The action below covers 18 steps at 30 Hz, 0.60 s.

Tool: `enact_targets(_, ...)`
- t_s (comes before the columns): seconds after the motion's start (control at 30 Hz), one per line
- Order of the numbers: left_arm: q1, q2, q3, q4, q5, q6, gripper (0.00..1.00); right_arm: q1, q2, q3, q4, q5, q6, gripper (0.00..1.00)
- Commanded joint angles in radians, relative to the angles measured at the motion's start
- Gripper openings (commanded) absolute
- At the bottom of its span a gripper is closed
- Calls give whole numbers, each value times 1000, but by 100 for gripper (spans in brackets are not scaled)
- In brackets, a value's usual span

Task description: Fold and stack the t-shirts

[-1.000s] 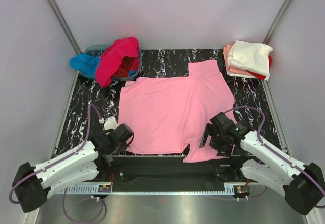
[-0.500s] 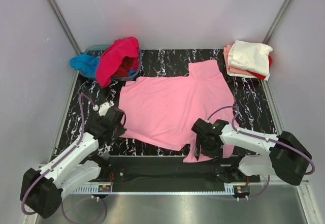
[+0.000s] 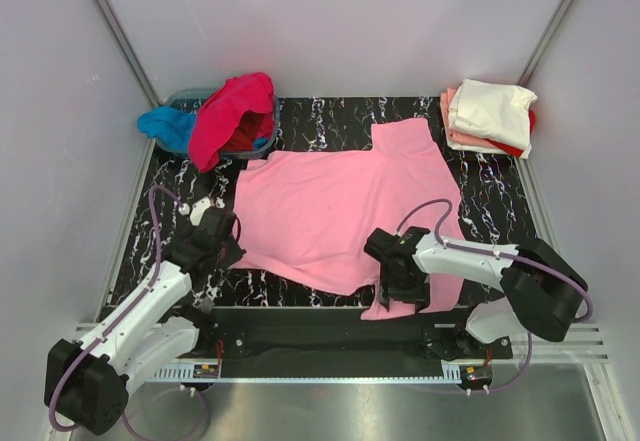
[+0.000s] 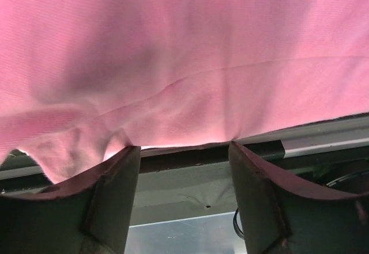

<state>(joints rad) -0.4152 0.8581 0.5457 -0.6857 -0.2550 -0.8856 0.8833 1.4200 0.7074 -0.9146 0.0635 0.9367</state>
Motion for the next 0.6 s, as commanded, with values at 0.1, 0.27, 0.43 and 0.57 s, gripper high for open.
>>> enact_targets(0.1, 13, -22, -1, 44, 23, 24, 0, -6, -55, -13, 138, 191, 22, 52)
enact_targets(0.27, 15, -8, -1, 51, 36, 28, 0, -4, -66, -19, 141, 206, 25, 14)
enact_targets(0.43, 15, -33, 22, 19, 40, 36, 0, -7, -79, -8, 99, 193, 21, 0)
enact_targets(0.57, 16, -54, 78, -43, 62, 62, 0, -6, -111, 107, -52, 170, 19, 0)
